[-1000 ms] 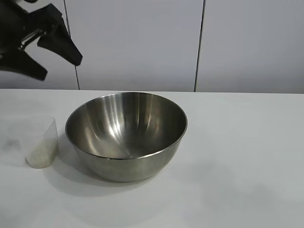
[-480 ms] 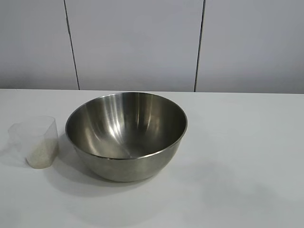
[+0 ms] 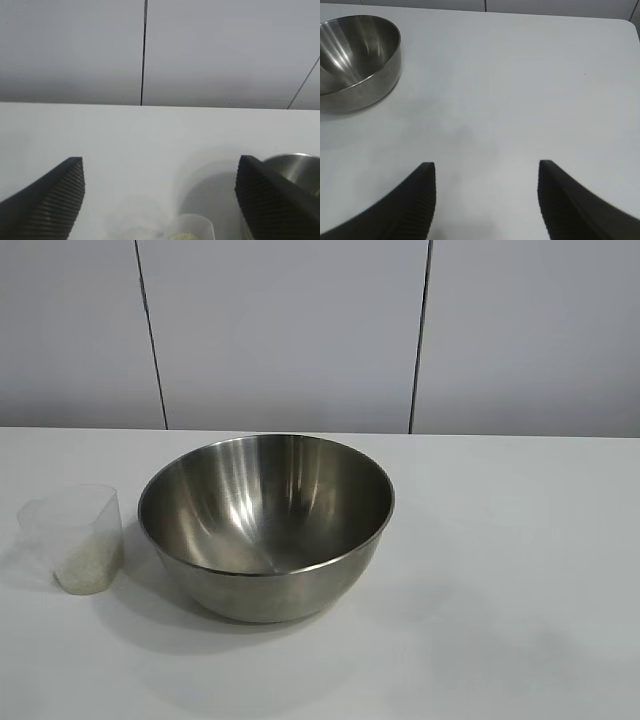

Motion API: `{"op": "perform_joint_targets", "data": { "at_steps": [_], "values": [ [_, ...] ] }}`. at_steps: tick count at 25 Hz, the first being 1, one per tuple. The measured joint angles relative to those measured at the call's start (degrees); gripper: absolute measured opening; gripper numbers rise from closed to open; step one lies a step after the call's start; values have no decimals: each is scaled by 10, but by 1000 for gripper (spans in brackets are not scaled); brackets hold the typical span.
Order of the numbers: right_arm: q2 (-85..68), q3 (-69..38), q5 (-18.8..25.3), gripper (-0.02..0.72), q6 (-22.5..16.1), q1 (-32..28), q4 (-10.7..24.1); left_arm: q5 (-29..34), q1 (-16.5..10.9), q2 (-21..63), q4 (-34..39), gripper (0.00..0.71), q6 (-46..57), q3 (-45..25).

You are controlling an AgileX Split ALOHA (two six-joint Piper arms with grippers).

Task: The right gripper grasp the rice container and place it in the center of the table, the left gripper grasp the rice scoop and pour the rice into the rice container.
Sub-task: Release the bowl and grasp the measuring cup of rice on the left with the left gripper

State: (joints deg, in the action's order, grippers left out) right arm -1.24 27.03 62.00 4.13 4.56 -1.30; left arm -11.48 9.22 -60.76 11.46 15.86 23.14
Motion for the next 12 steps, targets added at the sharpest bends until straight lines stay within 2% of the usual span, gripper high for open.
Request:
{"op": "perform_joint_targets", "data": {
  "at_steps": [4,7,12],
  "values": [
    [0,0,0,409,0,0,0,-145,-12,-52,83,580,-28,-93],
    [0,0,0,409,0,0,0,-246,-50,-117,128,547,-42,-125],
    [0,0,0,408,0,0,0,-398,-123,-243,173,529,-43,-132]
  ]
}}
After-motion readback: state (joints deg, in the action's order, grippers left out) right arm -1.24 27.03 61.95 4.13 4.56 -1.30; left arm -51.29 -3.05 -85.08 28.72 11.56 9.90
